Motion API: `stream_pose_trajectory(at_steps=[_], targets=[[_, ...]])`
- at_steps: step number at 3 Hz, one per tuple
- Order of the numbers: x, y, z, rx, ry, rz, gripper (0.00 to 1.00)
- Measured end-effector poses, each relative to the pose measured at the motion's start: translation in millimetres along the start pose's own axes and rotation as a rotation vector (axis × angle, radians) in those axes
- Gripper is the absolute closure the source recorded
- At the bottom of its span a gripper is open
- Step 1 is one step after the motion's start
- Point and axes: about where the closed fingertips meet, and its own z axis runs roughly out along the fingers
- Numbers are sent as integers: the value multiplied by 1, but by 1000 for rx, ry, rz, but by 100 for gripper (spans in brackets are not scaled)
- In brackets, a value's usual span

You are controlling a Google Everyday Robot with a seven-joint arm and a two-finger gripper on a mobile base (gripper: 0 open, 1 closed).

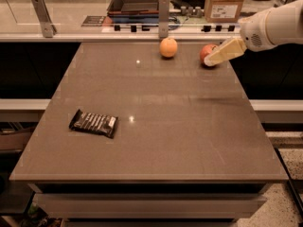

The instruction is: Move apple near rxbar chocolate

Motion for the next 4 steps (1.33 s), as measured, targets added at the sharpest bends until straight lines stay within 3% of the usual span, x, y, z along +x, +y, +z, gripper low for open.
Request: stream_pose_trajectory(at_steps=[1, 2, 4], targets=[[-1, -16, 35, -16, -90, 110, 0], [4, -23, 54, -3, -128, 201, 0], [28, -22, 81, 23, -74, 317, 0]])
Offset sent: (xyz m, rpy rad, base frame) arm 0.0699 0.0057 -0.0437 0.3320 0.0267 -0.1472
